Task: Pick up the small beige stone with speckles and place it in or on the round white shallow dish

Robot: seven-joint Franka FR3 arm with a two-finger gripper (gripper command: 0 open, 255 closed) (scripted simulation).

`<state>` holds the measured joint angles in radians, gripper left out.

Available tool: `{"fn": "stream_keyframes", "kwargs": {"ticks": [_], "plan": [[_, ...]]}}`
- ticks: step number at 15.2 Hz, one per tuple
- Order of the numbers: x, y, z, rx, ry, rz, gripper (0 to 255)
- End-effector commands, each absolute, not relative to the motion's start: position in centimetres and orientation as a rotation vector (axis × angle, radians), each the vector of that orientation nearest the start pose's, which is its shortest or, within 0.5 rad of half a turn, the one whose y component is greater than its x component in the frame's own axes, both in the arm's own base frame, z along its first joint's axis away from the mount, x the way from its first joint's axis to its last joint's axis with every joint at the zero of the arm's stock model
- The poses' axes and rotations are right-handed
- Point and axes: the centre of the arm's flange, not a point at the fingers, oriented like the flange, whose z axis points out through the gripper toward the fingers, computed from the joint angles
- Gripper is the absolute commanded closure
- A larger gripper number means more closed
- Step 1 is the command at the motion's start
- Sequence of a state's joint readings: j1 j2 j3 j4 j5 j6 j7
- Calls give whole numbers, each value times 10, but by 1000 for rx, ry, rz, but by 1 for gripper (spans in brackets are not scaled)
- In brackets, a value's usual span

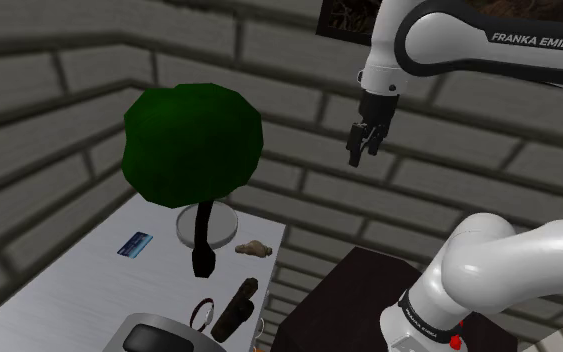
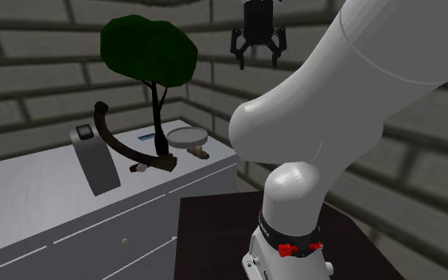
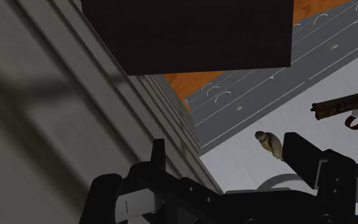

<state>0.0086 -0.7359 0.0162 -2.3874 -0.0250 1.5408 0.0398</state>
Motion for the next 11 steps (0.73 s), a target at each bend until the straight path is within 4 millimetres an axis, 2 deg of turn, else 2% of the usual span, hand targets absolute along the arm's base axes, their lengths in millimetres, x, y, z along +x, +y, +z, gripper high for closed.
{"fn": "stream_keyframes", "kwargs": {"ticks": [1, 11], "plan": [[314, 6, 558, -3176, 30, 174, 0], [367, 52, 451, -3129, -307, 128, 0]]}}
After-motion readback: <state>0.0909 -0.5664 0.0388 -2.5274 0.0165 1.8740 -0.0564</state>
